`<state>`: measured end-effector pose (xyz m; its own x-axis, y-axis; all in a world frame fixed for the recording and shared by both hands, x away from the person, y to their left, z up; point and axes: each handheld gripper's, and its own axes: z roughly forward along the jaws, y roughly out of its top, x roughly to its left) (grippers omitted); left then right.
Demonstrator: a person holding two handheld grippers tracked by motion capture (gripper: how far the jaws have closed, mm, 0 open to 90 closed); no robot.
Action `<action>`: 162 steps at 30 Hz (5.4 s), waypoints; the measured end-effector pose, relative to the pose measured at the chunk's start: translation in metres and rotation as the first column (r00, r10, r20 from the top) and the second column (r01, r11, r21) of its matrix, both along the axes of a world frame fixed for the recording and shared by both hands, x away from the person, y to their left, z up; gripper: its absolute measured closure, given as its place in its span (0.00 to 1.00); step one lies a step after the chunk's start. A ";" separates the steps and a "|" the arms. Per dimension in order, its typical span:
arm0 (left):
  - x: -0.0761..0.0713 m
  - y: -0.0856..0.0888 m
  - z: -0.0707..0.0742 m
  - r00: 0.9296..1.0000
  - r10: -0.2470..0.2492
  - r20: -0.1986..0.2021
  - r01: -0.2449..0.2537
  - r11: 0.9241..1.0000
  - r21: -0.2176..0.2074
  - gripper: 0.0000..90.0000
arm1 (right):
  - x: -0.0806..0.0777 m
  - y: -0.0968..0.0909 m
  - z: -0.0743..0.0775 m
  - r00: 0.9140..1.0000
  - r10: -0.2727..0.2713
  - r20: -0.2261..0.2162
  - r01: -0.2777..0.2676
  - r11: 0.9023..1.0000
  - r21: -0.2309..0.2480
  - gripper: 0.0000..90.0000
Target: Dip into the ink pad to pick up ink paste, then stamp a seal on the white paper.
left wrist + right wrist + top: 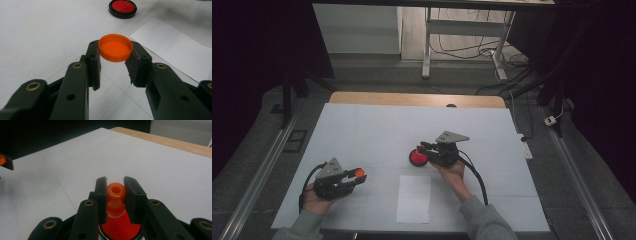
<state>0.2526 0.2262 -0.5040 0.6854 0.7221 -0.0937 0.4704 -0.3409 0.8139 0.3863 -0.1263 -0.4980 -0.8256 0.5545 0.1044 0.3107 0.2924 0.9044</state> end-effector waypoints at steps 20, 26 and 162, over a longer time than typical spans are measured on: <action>0.000 -0.001 0.000 1.000 -0.001 -0.001 0.001 1.000 -0.001 0.72 | -0.032 -0.031 0.018 0.999 0.014 0.037 -0.014 1.000 0.007 0.81; 0.001 -0.001 -0.001 1.000 0.001 -0.005 -0.001 1.000 0.000 0.72 | -0.042 -0.045 0.024 0.999 0.007 0.046 -0.008 1.000 0.021 0.81; 0.048 -0.154 0.007 0.955 -0.297 -0.003 0.296 0.953 0.070 0.72 | -0.080 -0.089 0.039 0.992 -0.004 0.130 -0.002 0.999 0.048 0.80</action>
<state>0.3001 0.0719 -0.4965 0.8701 0.4907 -0.0452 0.3337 -0.5192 0.7868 0.3063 -0.2151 -0.4591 -0.8333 0.5524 0.0228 0.1902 0.2478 0.9499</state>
